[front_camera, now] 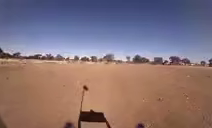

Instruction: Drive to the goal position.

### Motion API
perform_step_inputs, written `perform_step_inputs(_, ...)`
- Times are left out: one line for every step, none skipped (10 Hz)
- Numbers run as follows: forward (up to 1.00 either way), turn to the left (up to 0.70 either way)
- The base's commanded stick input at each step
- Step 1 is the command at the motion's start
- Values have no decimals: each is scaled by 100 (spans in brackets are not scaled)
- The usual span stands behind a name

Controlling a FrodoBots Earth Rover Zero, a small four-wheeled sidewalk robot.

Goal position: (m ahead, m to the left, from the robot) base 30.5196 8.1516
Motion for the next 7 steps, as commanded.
perform_step_inputs(50, 0)
perform_step_inputs(50, 0)
perform_step_inputs(50, 0)
perform_step_inputs(50, 0)
perform_step_inputs(50, 0)
perform_step_inputs(50, 0)
perform_step_inputs(50, 0)
